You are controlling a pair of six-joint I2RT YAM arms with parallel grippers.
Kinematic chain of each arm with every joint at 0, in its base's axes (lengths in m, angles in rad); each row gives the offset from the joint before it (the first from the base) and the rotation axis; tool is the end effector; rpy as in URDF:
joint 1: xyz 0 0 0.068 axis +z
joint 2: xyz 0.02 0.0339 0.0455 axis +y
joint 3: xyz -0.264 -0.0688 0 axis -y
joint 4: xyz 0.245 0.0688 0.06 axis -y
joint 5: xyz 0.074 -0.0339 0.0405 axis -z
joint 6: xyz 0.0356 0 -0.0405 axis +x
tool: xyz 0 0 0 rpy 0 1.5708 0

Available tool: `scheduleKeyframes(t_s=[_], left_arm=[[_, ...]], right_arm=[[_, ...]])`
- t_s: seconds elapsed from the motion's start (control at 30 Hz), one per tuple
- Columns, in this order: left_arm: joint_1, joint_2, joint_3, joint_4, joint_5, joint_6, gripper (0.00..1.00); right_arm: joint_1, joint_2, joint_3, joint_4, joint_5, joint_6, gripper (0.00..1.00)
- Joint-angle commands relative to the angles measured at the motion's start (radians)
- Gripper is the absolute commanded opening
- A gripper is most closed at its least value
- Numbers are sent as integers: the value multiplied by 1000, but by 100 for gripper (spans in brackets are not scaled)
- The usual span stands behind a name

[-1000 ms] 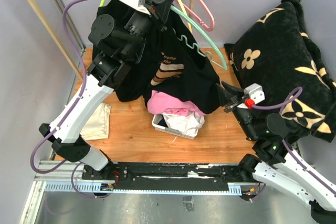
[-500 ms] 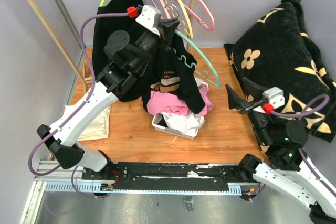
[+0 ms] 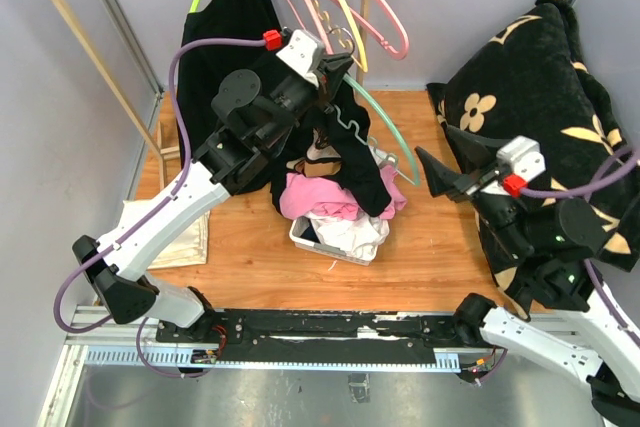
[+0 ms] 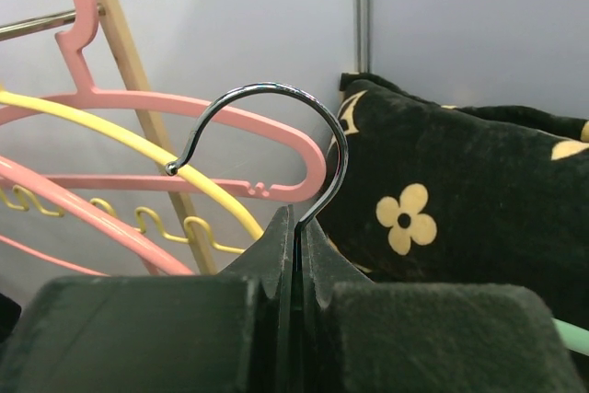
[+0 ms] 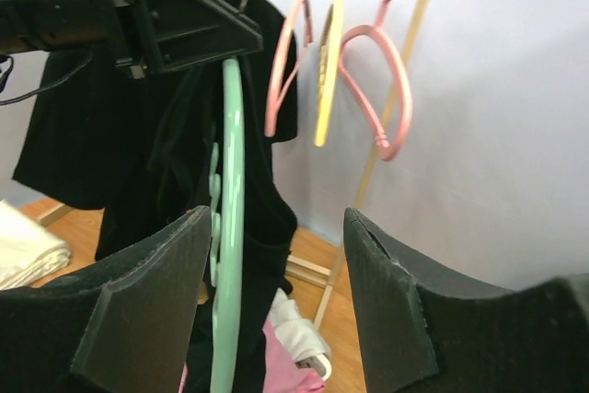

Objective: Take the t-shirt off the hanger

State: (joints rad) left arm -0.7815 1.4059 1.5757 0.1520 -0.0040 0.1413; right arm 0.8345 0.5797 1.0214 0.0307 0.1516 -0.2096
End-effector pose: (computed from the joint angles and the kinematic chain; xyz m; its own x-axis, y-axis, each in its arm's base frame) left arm 0.2216 -0.2196 0.5091 0.3211 -0.1202 -0.9394 0.6630 0.7368 0.1323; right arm 0.0659 0.0647 0.4668 0.4325 0.1709 -0.8853 -0.5645 0.8169 -0.1181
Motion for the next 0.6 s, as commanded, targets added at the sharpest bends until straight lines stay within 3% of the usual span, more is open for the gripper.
scheduleKeyframes(t_s=[0.0, 0.33, 0.57], left_arm=[[-19, -11, 13, 62, 22, 31, 1], [-38, -31, 5, 65, 62, 20, 0], [-38, -48, 4, 75, 84, 3, 1]], right_arm=[[-5, 80, 59, -74, -113, 52, 61], [-6, 172, 69, -85, -128, 79, 61], [-5, 166, 43, -79, -118, 81, 57]])
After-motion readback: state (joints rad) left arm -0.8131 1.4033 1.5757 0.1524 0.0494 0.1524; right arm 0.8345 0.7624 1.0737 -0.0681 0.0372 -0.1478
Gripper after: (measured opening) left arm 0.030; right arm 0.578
